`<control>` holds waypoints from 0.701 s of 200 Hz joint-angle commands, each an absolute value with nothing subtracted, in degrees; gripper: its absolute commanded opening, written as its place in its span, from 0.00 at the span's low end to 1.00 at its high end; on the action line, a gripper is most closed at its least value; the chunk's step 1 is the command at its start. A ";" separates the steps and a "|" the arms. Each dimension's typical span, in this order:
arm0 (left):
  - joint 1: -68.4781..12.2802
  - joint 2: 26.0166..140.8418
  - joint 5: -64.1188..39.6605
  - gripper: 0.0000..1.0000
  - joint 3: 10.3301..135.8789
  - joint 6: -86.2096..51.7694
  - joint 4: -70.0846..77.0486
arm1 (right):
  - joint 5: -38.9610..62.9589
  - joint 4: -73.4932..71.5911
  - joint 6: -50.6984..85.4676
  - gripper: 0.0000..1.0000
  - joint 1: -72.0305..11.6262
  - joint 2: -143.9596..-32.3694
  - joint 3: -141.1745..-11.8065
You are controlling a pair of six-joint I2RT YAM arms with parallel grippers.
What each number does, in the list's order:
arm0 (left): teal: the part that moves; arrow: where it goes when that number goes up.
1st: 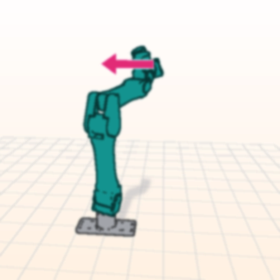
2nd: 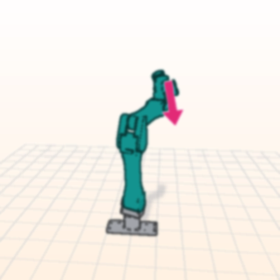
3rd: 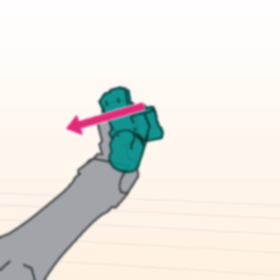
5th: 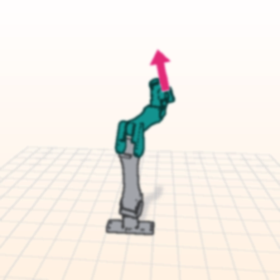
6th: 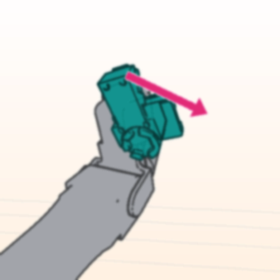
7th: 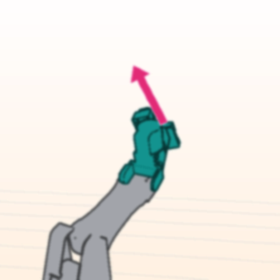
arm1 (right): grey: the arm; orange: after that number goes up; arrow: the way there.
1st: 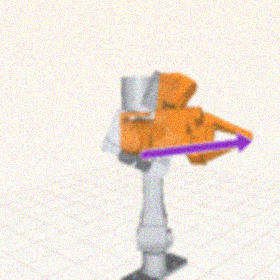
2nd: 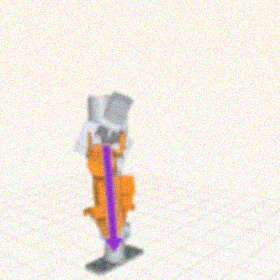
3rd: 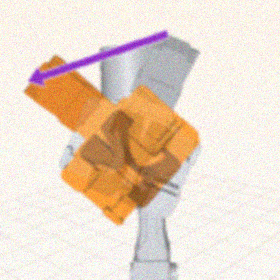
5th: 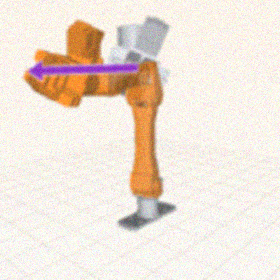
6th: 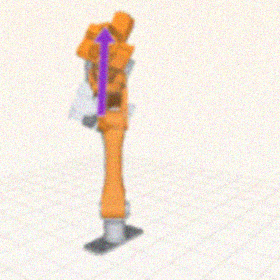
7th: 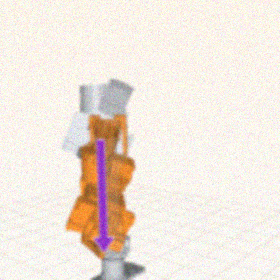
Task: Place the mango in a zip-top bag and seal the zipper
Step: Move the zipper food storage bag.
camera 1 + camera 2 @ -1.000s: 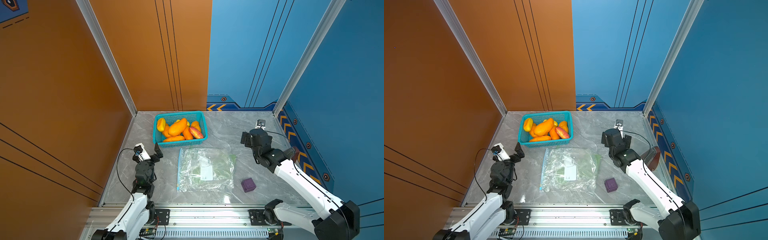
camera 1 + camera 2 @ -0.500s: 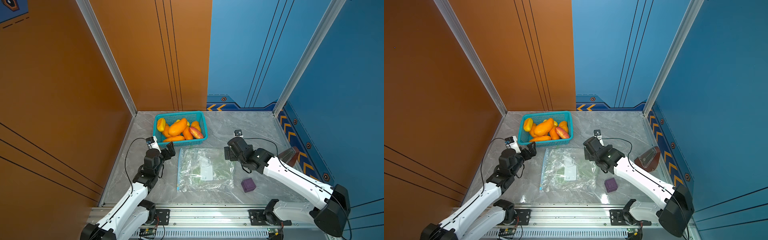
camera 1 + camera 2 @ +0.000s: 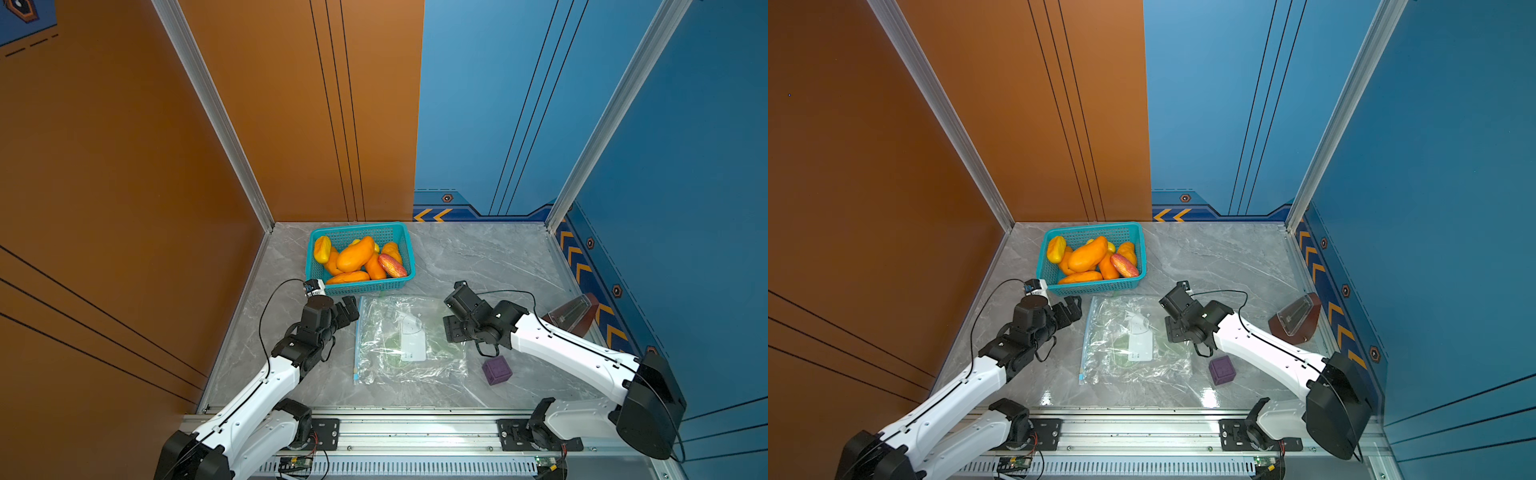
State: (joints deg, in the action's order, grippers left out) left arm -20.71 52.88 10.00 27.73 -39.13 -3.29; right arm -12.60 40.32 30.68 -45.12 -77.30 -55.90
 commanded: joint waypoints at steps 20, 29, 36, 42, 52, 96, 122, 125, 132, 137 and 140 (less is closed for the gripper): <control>-21.23 53.75 9.76 0.98 29.20 -40.78 -5.71 | -12.47 38.80 27.13 0.00 -44.29 -78.71 -59.85; -21.27 54.25 9.07 0.98 29.50 -40.78 -5.76 | -12.69 39.23 26.52 0.00 -43.71 -78.34 -60.58; -21.27 54.68 8.48 0.98 29.72 -40.82 -5.71 | -12.74 39.58 26.01 0.00 -43.09 -77.85 -60.99; -21.35 55.09 8.00 0.98 29.96 -40.84 -5.72 | -12.71 39.84 25.52 0.00 -42.52 -77.43 -61.45; -21.43 55.65 6.99 0.98 30.43 -41.00 -5.71 | -12.72 40.34 24.41 0.00 -41.35 -76.77 -62.11; -22.66 58.04 1.74 0.98 32.71 -40.96 -5.71 | -11.01 41.79 16.10 0.00 -32.73 -75.93 -62.76; -24.19 59.39 0.86 0.99 33.46 -40.91 -5.71 | -7.07 41.51 11.95 0.00 -25.06 -77.45 -62.04; -24.36 59.60 0.82 1.00 33.56 -40.95 -5.71 | -6.64 41.49 11.46 0.00 -24.26 -77.91 -62.14; -24.68 60.13 0.88 0.98 33.73 -41.04 -5.75 | -5.79 41.40 10.54 0.00 -22.86 -78.85 -62.36; -24.99 60.65 0.83 0.96 33.90 -41.07 -5.63 | -5.51 41.31 9.81 0.00 -22.06 -79.75 -62.50; -25.06 60.88 0.75 0.94 33.94 -41.14 -5.66 | -5.48 41.36 9.36 0.00 -21.73 -80.29 -62.69</control>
